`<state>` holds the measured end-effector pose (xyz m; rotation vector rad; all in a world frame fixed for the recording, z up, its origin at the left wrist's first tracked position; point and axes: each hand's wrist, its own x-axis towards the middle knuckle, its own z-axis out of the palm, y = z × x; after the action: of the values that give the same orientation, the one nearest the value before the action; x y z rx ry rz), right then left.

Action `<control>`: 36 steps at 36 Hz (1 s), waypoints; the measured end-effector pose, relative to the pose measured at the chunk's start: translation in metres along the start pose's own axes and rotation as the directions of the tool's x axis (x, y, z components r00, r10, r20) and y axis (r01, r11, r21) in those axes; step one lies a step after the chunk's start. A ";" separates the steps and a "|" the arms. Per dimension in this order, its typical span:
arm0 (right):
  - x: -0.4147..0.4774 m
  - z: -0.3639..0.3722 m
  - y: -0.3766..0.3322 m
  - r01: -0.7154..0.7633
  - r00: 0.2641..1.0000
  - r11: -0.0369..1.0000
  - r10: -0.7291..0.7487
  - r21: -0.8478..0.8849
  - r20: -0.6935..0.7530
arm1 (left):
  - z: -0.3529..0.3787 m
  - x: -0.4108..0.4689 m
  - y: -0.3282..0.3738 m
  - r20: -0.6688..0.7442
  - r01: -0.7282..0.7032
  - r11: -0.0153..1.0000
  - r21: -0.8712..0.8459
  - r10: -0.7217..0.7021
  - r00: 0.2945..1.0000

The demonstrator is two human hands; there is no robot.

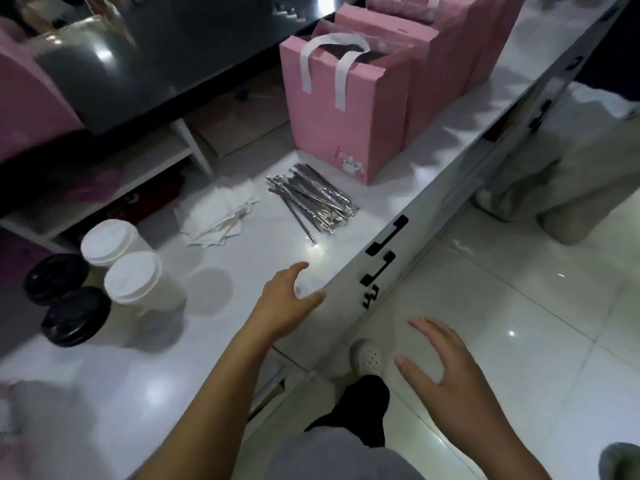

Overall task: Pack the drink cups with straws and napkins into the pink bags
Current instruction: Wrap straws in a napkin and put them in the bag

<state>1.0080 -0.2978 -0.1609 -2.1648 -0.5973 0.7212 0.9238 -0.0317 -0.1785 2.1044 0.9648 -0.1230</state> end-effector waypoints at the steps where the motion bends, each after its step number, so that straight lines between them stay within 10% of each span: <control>1: 0.009 -0.006 0.002 -0.015 1.000 1.000 0.015 -0.012 0.018 | 0.004 0.021 0.007 -0.026 0.023 0.999 -0.044 -0.024 0.999; 9: 0.110 -0.064 -0.003 -0.031 0.987 0.984 0.058 -0.177 0.148 | 0.017 0.147 0.043 -0.346 0.149 0.982 -0.115 -0.180 0.921; 21: 0.216 -0.087 -0.018 0.080 0.952 0.996 -0.065 -0.038 0.300 | 0.010 0.169 0.041 -0.467 0.238 0.919 -0.313 -0.367 0.804; 36: 0.332 -0.070 -0.069 0.384 0.610 0.915 -0.350 0.121 0.711 | 0.030 0.098 0.065 -0.398 0.159 0.543 -0.825 -0.757 0.518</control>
<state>1.2842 -0.0892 -0.1689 -1.6296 -1.4385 1.3402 1.0434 -0.0195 -0.1956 1.0047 1.7647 0.7810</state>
